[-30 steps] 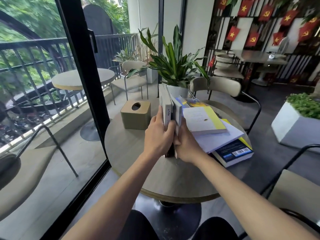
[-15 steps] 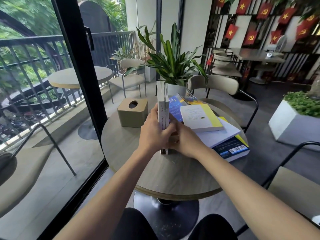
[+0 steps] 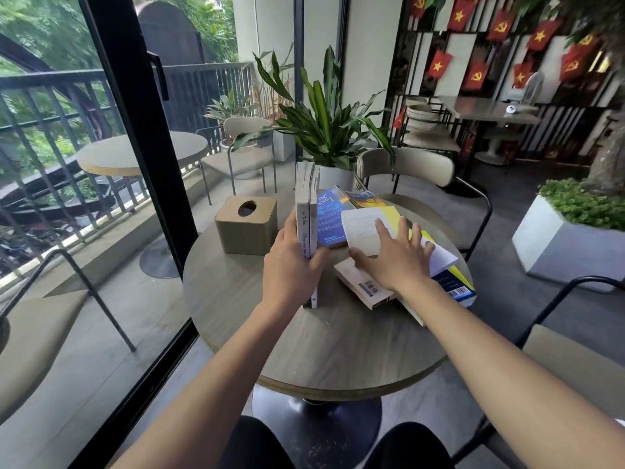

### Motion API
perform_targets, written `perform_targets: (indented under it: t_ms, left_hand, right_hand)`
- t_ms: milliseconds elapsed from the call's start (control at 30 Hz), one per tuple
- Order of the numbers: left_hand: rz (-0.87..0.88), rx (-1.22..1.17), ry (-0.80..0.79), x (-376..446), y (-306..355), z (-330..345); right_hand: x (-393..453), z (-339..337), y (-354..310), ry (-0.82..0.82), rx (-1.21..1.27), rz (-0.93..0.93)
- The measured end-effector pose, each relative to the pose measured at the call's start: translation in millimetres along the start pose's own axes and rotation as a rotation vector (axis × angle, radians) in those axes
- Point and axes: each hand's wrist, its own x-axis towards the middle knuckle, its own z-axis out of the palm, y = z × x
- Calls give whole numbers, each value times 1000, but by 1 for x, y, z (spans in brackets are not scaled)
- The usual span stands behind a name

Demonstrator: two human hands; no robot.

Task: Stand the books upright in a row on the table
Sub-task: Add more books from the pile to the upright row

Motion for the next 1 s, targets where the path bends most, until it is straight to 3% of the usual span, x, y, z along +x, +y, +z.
perform_targets:
  t_ms: [267, 467, 567, 667, 833, 1000]
  left_hand:
    - [-23, 25, -6, 0, -1, 1]
    - [-38, 26, -25, -1, 0, -1]
    - [-54, 26, -32, -1, -2, -2]
    - [-71, 31, -45, -3, -5, -1]
    - [-83, 33, -73, -6, -10, 1]
    - [-65, 27, -80, -7, -13, 0]
  right_hand:
    - [17, -3, 3, -26, 27, 200]
    - [37, -22, -3, -146, 77, 365]
    - [44, -25, 1, -208, 234, 323]
    - [39, -21, 4, -90, 441, 264]
    - [6, -11, -2, 77, 1019, 189]
    - [-37, 4, -21, 328, 1130, -53]
